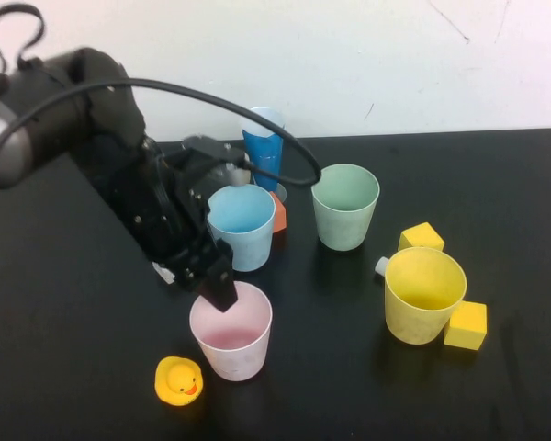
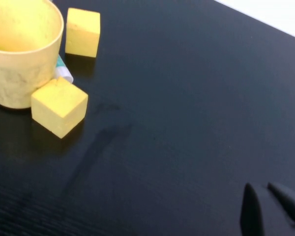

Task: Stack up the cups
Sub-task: Pick up the pink cup

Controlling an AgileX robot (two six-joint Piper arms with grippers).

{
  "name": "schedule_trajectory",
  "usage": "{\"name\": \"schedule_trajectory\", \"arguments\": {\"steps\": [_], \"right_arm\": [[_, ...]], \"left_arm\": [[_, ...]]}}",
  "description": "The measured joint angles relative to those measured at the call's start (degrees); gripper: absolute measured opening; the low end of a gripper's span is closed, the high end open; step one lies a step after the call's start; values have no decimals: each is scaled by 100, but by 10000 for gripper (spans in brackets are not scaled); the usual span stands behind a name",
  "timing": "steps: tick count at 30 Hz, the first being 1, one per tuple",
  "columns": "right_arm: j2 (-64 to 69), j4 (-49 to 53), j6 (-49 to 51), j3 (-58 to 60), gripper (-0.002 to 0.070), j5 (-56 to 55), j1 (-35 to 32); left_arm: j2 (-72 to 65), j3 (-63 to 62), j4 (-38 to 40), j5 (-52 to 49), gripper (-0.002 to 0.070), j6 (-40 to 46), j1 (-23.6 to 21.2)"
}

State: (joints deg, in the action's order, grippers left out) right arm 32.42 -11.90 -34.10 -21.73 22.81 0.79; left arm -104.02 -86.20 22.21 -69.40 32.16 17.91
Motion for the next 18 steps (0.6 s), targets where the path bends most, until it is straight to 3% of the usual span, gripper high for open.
{"name": "schedule_trajectory", "arguments": {"steps": [2, 7, 9, 18], "right_arm": [[0, 0, 0, 0, -3, 0, 0], [0, 0, 0, 0, -3, 0, 0], [0, 0, 0, 0, -3, 0, 0], [0, 0, 0, 0, -3, 0, 0]], "left_arm": [[-116, 0, -40, 0, 360, 10, 0], [-293, 0, -88, 0, 106, 16, 0], [-299, 0, -88, 0, 46, 56, 0], [-218, 0, -102, 0, 8, 58, 0]]}}
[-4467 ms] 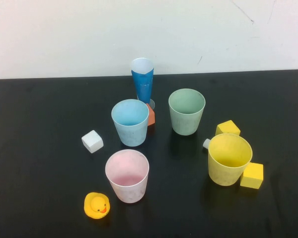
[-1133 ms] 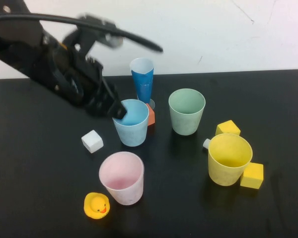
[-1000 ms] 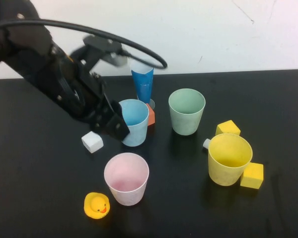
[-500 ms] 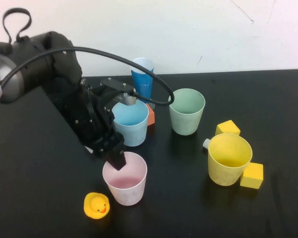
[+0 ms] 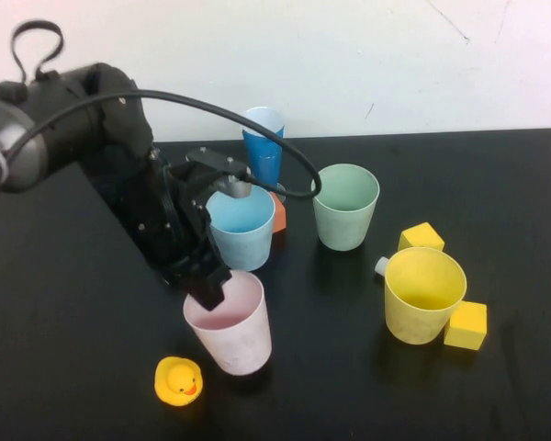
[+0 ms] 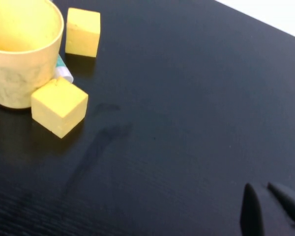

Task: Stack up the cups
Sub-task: Pick up the pink cup, then place the pink cup on the blue cup

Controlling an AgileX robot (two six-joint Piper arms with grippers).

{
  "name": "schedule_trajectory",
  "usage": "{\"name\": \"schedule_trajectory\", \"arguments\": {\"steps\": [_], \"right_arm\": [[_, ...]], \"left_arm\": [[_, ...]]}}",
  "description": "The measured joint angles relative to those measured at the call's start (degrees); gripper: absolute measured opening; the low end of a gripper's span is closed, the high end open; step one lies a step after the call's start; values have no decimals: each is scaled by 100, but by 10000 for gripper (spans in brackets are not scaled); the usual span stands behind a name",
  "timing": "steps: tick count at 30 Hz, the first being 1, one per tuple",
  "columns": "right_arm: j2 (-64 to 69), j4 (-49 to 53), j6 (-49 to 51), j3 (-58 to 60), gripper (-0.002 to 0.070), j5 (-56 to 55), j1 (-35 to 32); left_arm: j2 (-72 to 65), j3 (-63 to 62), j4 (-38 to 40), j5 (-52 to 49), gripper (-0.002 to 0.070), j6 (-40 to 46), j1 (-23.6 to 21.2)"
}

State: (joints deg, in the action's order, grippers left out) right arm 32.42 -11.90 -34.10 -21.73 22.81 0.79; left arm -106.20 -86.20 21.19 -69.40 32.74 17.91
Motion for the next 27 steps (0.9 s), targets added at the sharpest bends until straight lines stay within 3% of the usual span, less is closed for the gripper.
{"name": "schedule_trajectory", "arguments": {"steps": [12, 19, 27], "right_arm": [[0, 0, 0, 51, -3, -43, 0], [0, -24, 0, 68, -3, -127, 0], [0, -120, 0, 112, -3, -127, 0]], "left_arm": [[760, -1208, -298, -38, 8, -692, 0], [552, -1452, -993, 652, 6, -1106, 0], [11, -1452, -1139, 976, 18, -1242, 0]]}}
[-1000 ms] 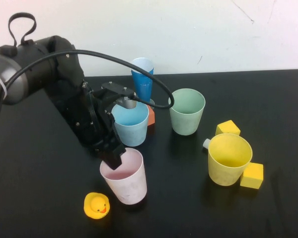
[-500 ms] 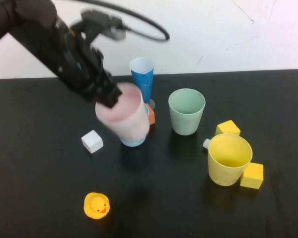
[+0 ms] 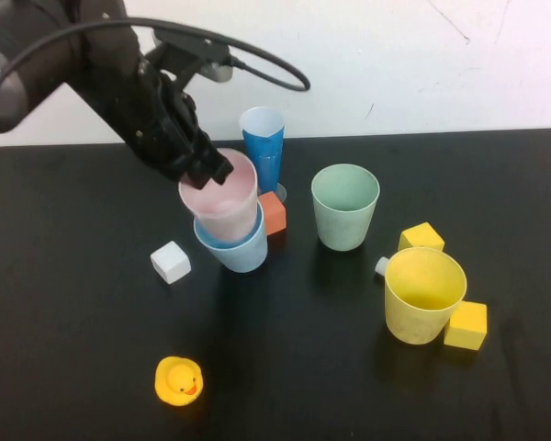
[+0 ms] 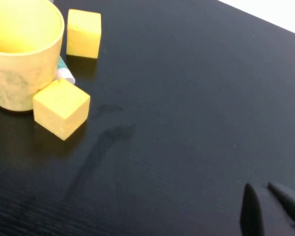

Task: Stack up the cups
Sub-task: Place the pink cup on the blue cup

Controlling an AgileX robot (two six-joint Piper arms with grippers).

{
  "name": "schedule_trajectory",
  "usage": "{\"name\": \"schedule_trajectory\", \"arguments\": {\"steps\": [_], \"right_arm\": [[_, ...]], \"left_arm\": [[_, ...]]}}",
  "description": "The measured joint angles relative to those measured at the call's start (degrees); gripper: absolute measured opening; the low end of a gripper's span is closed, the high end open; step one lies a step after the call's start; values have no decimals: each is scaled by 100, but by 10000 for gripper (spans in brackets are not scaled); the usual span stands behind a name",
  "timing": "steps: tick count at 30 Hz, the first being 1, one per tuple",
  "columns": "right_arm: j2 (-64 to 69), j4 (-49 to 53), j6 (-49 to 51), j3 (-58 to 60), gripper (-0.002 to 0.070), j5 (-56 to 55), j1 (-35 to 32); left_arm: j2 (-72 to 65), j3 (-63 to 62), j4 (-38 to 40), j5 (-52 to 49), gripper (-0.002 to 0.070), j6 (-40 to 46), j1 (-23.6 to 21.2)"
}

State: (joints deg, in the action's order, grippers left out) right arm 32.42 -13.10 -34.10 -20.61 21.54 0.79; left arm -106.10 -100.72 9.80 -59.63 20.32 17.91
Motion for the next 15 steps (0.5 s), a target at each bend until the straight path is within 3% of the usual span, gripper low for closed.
{"name": "schedule_trajectory", "arguments": {"steps": [7, 15], "right_arm": [[0, -31, 0, 0, -3, 0, 0], [0, -359, -199, -10, -3, 123, 0]], "left_arm": [[-127, 0, -8, 185, 178, 45, 0], [58, -46, -201, 231, 225, 45, 0]]}}
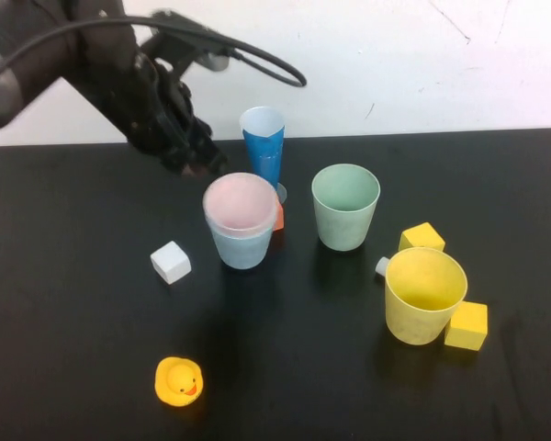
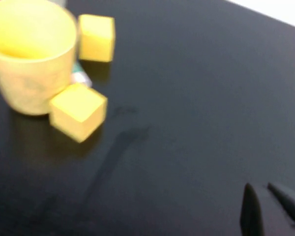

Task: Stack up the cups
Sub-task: Place the pink cup on the blue cup, then pick up the yellow cup

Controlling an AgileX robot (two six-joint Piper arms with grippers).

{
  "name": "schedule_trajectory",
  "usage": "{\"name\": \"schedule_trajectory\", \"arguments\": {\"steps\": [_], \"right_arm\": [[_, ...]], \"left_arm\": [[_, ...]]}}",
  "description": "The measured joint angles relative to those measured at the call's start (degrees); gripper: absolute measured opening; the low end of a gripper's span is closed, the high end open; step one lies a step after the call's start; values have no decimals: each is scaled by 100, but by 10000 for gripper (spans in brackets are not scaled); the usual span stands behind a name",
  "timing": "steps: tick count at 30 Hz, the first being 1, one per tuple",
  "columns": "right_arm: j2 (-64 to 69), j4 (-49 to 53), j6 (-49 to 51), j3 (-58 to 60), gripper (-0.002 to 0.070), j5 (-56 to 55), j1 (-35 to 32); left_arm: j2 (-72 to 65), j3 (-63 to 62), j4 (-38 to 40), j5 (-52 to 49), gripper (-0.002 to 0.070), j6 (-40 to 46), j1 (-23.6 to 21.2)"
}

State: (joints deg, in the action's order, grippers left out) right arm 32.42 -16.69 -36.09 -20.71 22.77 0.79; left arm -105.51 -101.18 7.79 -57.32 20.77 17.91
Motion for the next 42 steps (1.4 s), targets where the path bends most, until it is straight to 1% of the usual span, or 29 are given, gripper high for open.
{"name": "schedule_trajectory", "arguments": {"steps": [1, 2, 4, 7, 11, 15, 17, 20, 25, 28, 31, 32, 33, 34, 36, 39, 42], "right_arm": [[17, -173, -256, -44, -3, 160, 0], [45, -382, -577, -122, -3, 361, 0], [140, -894, -1172, -375, -3, 746, 0], [463, -1573, -1925, -902, -3, 1401, 0], [1142, -1945, -2334, -1798, -2, 2234, 0], [1915, -2046, -2530, -2524, -3, 2647, 0], [2320, -2096, -2600, -2775, -3, 2710, 0], [2886, -2130, -2695, -3010, -3, 2732, 80], [3797, -2090, -3003, -3365, 10, 2732, 580], [4304, -1888, -3042, -3665, 71, 2663, 961], [4785, -1608, -3034, -4025, 186, 2576, 1245], [4948, -1535, -3023, -4158, 234, 2562, 1301], [5076, -1483, -3011, -4293, 263, 2537, 1330], [5239, -1453, -3010, -4423, 314, 2525, 1371], [5580, -1397, -2998, -4664, 370, 2475, 1381], [6124, -1343, -2976, -4946, 400, 2419, 1381], [6620, -1330, -2962, -5143, 398, 2388, 1381]], "left_arm": [[109, 0, -65, 12, 210, 0, 0], [215, 0, -144, 23, 180, 0, 0], [537, 0, -262, 78, 89, 0, 0], [1092, 0, -450, 284, 27, -158, 0], [1976, 91, -637, 555, 6, -474, 0], [3094, 708, -704, 982, 2, -510, 0], [3755, 1226, -715, 1253, 2, -535, 0], [4753, 2357, -715, 1729, 1, -572, 0], [6558, 4537, -715, 2831, 2, -591, 0], [7525, 5680, -779, 3419, 2, -595, 0], [8071, 6512, -858, 3725, 2, -619, 0], [8153, 6682, -868, 3737, 2, -646, 0], [8190, 6781, -868, 3737, 2, -685, 0], [8201, 6872, -868, 3698, 2, -731, 0], [8201, 6981, -868, 3617, 1, -801, 0], [8189, 7152, -944, 3592, 2, -794, 0], [8189, 7417, -1275, 3674, 1, -616, 0]]}}
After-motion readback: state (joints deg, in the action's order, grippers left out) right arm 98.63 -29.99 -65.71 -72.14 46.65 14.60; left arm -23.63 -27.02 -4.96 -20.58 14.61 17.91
